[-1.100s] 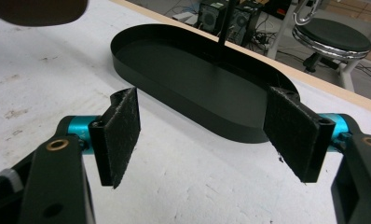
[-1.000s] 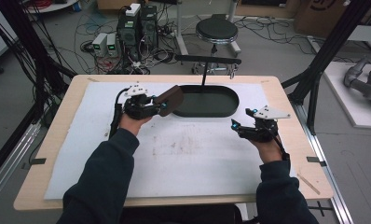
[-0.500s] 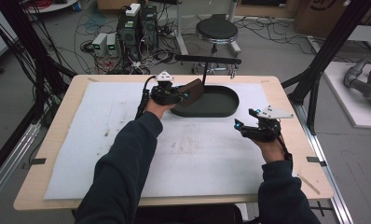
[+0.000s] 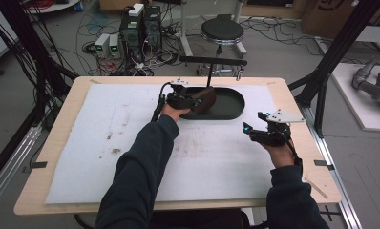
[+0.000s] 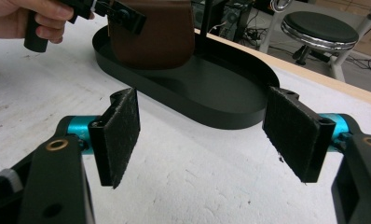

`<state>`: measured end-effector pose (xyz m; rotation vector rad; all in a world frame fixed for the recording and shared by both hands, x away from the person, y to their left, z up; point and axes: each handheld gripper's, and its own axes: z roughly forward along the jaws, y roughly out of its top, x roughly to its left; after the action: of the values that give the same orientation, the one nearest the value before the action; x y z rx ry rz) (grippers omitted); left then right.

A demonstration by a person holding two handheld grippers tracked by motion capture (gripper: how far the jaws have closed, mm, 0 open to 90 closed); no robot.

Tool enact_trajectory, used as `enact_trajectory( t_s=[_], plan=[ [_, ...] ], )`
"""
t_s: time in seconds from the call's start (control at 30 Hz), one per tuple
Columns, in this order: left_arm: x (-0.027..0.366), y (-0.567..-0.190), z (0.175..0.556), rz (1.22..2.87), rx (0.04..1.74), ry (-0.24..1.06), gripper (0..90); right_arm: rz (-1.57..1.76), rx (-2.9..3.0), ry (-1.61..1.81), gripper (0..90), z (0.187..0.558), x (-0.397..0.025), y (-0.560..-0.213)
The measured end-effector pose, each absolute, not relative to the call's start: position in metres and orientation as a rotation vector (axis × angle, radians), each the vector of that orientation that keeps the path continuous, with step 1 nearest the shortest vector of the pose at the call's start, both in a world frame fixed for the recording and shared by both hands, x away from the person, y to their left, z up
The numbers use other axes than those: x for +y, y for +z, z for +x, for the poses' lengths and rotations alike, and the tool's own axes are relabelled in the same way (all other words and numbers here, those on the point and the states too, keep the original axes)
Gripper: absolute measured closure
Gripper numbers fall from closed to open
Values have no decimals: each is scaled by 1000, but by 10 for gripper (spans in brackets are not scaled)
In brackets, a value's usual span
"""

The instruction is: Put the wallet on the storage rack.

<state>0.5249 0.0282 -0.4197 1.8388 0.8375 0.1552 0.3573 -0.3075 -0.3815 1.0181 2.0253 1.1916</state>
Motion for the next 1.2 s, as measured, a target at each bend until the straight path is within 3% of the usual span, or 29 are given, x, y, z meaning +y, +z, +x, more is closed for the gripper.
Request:
enact_trajectory(
  t_s=[0.13,0.2,0.3,0.37,0.6,0.8,0.9,1.2],
  plan=[
    [31,-424,528,1849,874,149,624,1013,2027,1190,279,357,-307,-382],
    [33,-423,528,1823,901,163,571,1015,2029,1188,279,357,-307,-382],
    [37,-416,528,1812,935,244,392,1012,2032,1183,279,357,-306,-382],
    [43,-409,526,1807,945,292,366,1012,2033,1189,278,356,-305,-382],
    [67,-390,509,1762,929,341,363,995,2043,1182,278,356,-303,-382],
    [88,-377,473,1731,883,375,255,977,2057,1192,277,354,-300,-383],
    [101,-373,449,1711,856,419,203,981,2062,1195,219,354,-299,-385],
    [151,-376,393,1664,809,497,214,998,2100,1158,214,354,-301,-393]
  ],
)
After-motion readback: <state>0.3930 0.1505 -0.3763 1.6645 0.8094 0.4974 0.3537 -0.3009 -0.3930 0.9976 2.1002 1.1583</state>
